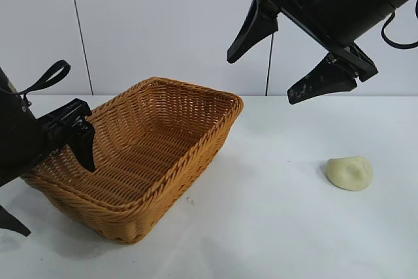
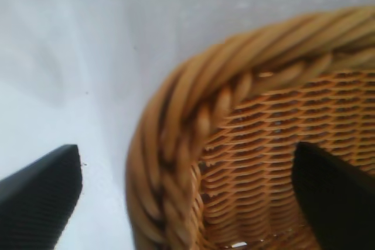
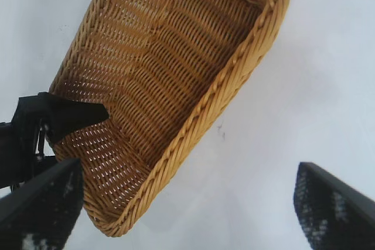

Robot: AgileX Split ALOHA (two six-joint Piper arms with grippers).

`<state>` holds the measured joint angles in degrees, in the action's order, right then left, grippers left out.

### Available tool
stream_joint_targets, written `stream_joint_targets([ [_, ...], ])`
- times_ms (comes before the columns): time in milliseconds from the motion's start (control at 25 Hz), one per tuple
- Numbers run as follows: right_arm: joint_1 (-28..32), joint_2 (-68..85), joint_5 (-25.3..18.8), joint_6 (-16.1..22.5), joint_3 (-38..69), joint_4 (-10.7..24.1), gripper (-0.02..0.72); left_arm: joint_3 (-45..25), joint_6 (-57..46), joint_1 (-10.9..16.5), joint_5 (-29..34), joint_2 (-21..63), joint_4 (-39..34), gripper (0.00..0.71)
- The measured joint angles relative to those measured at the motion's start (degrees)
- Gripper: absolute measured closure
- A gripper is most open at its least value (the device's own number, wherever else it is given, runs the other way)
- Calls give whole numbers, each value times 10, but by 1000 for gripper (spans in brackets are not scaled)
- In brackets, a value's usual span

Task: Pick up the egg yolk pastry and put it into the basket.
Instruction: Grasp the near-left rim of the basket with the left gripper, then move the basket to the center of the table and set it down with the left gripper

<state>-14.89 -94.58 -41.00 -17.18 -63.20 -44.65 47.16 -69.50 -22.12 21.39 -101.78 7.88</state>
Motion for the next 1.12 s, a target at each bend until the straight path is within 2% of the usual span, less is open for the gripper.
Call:
stream_joint_targets([
  [80,0,0,0,0,0,0,8,0,0,0,4,0,0,94],
  [160,0,0,0,0,0,0,8,0,-1,0,13,0,0,196],
  [400,0,0,0,0,0,0,8,0,-1,0,17,-10,2,571],
  [440,0,0,0,0,0,0,8,1,-7,0,15,-11,8,601],
  [600,0,0,0,0,0,0,8,3,-5,1,16,-11,9,618],
  [720,0,0,0,0,0,0,8,23,20,10,48,-12,11,618],
  [880,0,0,0,0,0,0,8,74,112,42,108,-13,40,620],
  [1120,0,0,-1,0,0,0,8,174,303,87,202,-49,78,621],
])
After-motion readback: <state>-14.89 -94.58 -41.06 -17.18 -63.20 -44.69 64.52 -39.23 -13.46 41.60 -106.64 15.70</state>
